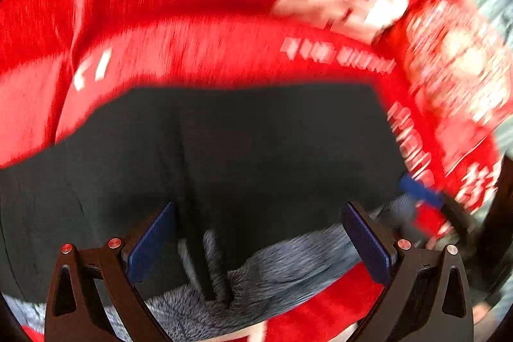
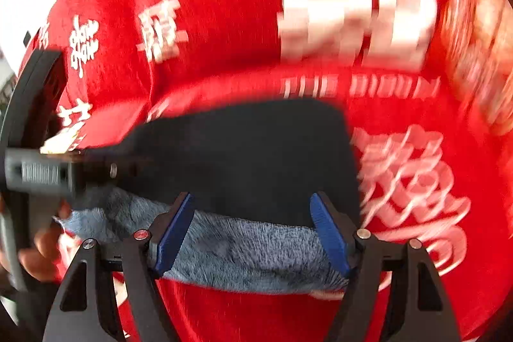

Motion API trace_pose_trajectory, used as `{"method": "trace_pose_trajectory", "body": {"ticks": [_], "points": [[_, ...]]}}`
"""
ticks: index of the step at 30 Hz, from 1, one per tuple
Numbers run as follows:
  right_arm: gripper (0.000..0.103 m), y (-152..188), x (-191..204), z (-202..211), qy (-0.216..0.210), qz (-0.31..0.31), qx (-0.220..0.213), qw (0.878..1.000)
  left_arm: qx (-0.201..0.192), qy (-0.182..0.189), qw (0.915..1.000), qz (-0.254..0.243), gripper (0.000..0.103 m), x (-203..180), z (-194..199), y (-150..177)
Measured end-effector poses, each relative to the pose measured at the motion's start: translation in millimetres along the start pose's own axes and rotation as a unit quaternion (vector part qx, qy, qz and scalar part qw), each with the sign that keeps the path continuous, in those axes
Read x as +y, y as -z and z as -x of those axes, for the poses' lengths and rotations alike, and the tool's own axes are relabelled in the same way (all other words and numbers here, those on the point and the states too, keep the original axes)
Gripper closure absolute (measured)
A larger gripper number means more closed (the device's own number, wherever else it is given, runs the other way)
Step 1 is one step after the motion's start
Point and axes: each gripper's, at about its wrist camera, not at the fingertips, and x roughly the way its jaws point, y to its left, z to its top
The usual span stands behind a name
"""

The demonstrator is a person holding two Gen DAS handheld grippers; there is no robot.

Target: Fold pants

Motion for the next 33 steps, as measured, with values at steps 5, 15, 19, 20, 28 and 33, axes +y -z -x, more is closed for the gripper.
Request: {"method": "trace_pose_trajectory", "body": {"ticks": [5, 15, 19, 20, 28, 33], "points": [[0.026, 13.4, 4.5, 4.2, 0.015, 0.031, 0.012, 0.999, -0.011, -0.033, 0.9984, -0.044, 0.0, -5.0, -1.6, 25.0], [0.026, -81.0, -16.7, -49.4, 0.004, -0.027, 0.03, 0.999, -0.013, -0.038, 0.9989, -0.024, 0.0, -2.9, -3.5, 25.3], [0.022, -91.0, -23.9, -69.5, -0.002, -0.031, 0.046, 0.998, -0.015, -0.043, 0.9988, -0.02, 0.0, -2.8, -4.2, 25.7], [0.022, -92.6, -21.5, -66.9, 0.002, -0.024, 0.05, 0.998, -0.016, -0.045, 0.9986, -0.022, 0.0, -3.2, -4.7, 26.4], [0.022, -10.0, 6.2, -16.7, 0.05, 0.044, 0.02, 0.998, -0.024, -0.042, 0.9985, -0.025, 0.0, -3.3, -2.9, 29.3], [0.021, -14.0, 28.7, -4.2, 0.102, 0.073, 0.027, 0.992, -0.03, -0.058, 0.9978, -0.013, 0.0, 2.7, 18.2, 25.2]]}}
